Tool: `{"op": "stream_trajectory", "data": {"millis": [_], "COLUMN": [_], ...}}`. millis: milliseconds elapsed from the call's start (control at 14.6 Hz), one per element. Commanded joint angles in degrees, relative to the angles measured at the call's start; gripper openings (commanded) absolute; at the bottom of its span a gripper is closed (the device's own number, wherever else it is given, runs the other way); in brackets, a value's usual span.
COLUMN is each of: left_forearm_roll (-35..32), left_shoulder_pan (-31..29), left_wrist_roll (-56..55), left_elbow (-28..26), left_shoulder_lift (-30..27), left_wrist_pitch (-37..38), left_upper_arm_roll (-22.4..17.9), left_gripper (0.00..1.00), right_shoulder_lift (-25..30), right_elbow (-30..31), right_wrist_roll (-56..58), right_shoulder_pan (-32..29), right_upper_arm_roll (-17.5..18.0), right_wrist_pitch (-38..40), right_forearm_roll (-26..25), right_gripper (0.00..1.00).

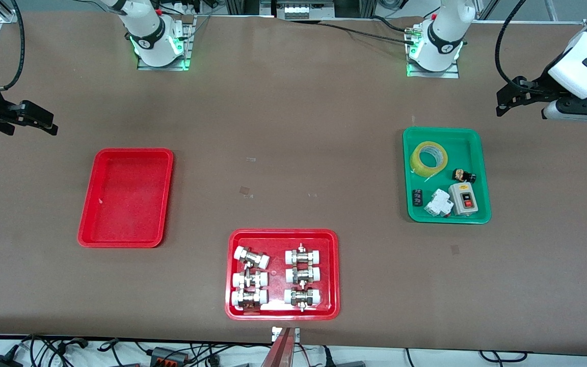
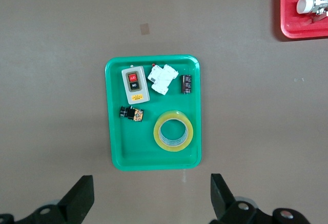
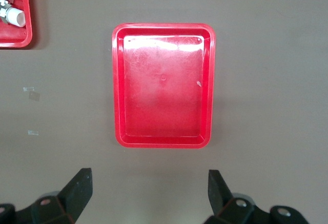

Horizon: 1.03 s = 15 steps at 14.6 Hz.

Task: Left arm passes tape to right arm into tray
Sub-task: 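Move the left gripper over the yellow tape roll in the green tray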

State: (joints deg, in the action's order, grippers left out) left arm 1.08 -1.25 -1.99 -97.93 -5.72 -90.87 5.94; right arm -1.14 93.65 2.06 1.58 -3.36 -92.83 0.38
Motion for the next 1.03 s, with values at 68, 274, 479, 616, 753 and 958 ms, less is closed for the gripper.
{"op": "stream_trajectory", "data": {"millis": [68, 274, 479, 616, 753, 958], "left_forearm_roll": [0.5, 0.5, 0.5, 0.3, -0.4, 0.1], "left_shoulder_pan": [-0.2, -0.2, -0.9, -0.9, -0.9, -0.9], "left_wrist_roll": [-0.4, -0.6, 0.2, 0.1, 0.2, 0.4], "left_elbow": [-0.2, -0.2, 0.0, 0.0, 0.0, -0.4], "left_shoulder_lift": [-0.1, -0.1, 1.2, 3.3, 5.4, 10.7], "left_wrist_pitch": [0.3, 0.2, -0.4, -0.3, -0.4, -2.4], "left_upper_arm_roll": [0.0, 0.0, -0.2, -0.2, -0.2, -0.1], "left_gripper": [1.0, 1.0, 1.0, 1.0, 1.0, 1.0], "right_shoulder_lift": [1.0, 0.9, 0.9, 0.9, 0.8, 0.6], "right_elbow": [0.3, 0.3, 0.4, 0.4, 0.2, 0.1], "right_wrist_roll": [0.5, 0.5, 0.5, 0.5, 0.4, 0.5], "right_shoulder_pan": [-0.8, -0.8, -0.8, -0.9, -1.0, -0.9], "right_upper_arm_roll": [0.6, 0.6, 0.6, 0.6, 0.5, 0.5], "right_wrist_pitch": [0.4, 0.4, 0.4, 0.4, 0.3, 0.4], "right_forearm_roll": [0.1, 0.1, 0.1, 0.1, 0.1, 0.1], "right_gripper": [1.0, 1.0, 1.0, 1.0, 1.0, 1.0]}}
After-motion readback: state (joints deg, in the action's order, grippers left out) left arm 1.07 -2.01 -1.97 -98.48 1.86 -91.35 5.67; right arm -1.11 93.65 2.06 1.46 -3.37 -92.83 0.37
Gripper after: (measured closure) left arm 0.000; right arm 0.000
